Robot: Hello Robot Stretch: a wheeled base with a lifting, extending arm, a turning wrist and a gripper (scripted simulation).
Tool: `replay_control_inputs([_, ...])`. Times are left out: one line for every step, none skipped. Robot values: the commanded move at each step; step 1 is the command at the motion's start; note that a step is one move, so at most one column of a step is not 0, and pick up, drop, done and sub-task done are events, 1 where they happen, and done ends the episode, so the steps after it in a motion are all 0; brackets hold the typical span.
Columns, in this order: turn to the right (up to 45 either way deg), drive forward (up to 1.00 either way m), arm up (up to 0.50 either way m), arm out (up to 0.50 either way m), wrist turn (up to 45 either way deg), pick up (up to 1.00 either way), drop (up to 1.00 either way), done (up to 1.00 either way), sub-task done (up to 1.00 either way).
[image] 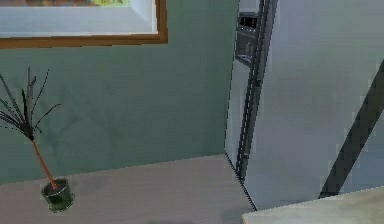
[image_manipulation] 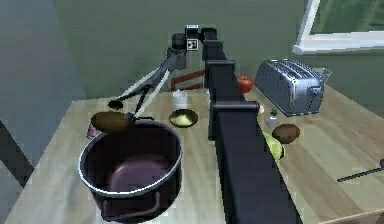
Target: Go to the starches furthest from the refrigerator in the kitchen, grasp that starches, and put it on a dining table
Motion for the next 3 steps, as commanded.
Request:
replay_control_inputs([0.0,0.00,0.00,0.00,45.0,0.00,0.00,0.00,0.00])
replay_control_inputs([0.0,0.00,0.00,0.00,45.0,0.00,0.00,0.00,0.00])
replay_control_inputs([0.0,0.00,0.00,0.00,45.0,0.00,0.00,0.00,0.00])
